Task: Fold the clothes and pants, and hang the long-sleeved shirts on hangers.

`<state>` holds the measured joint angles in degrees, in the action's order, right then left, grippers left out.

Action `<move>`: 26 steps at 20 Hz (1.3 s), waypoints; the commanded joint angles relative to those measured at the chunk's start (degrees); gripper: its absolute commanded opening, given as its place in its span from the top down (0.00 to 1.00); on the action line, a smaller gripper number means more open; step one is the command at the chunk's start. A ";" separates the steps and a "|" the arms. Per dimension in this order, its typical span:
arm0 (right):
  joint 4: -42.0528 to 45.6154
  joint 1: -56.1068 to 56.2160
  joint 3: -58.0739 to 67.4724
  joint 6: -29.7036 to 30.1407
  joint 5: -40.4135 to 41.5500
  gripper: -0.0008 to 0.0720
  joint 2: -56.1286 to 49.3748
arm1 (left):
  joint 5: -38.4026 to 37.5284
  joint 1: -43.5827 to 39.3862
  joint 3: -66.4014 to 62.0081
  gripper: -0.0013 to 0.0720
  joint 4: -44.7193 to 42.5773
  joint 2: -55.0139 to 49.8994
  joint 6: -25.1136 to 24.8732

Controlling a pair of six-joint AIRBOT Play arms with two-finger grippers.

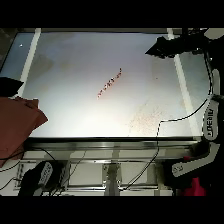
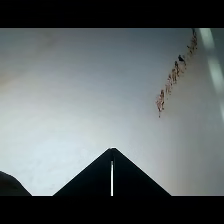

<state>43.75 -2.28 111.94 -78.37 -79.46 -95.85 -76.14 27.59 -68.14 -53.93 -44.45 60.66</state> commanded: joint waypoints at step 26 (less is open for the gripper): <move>0.02 0.07 0.04 -0.02 0.00 0.97 -0.02 | -6.91 -28.00 10.95 0.31 -63.19 -23.65 15.87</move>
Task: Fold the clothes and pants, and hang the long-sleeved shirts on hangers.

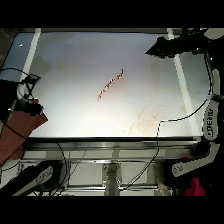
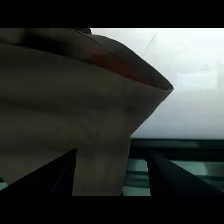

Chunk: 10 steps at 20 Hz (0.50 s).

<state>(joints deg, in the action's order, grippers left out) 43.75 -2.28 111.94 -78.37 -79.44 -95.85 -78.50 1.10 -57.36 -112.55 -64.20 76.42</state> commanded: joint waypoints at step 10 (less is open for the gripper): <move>0.00 0.07 0.02 -0.02 -0.02 0.97 -0.02 | -11.32 1.81 0.24 0.29 -5.75 -13.33 0.76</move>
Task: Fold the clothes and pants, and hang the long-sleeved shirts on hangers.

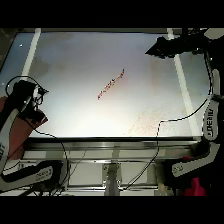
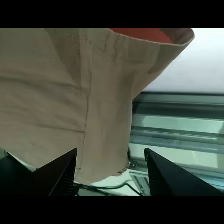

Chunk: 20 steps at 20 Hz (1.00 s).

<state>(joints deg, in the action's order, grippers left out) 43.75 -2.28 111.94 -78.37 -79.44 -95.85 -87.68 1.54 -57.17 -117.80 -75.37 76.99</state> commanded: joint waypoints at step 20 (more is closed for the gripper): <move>0.00 0.07 0.02 -0.02 -0.02 0.97 -0.02 | -0.04 6.29 -0.15 0.97 -0.72 -11.65 1.55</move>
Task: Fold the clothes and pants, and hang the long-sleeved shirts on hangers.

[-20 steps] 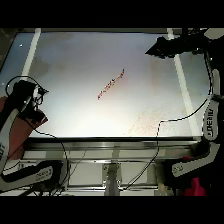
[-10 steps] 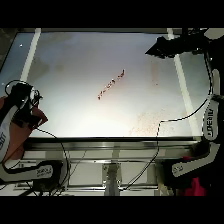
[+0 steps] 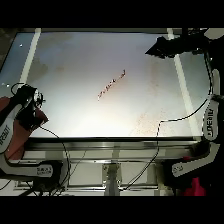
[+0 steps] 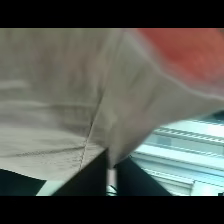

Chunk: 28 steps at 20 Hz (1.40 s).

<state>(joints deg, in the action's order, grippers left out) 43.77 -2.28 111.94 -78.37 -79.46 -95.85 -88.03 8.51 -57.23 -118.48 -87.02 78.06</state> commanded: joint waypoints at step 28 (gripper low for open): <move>2.23 -8.83 6.25 -7.30 11.41 0.98 2.43 | 51.28 -39.65 -27.23 0.97 61.83 11.58 -3.87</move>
<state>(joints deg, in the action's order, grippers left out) 42.81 -8.21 117.67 -83.35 -70.13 -94.32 -48.05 -25.63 -84.25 -63.53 -72.60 77.73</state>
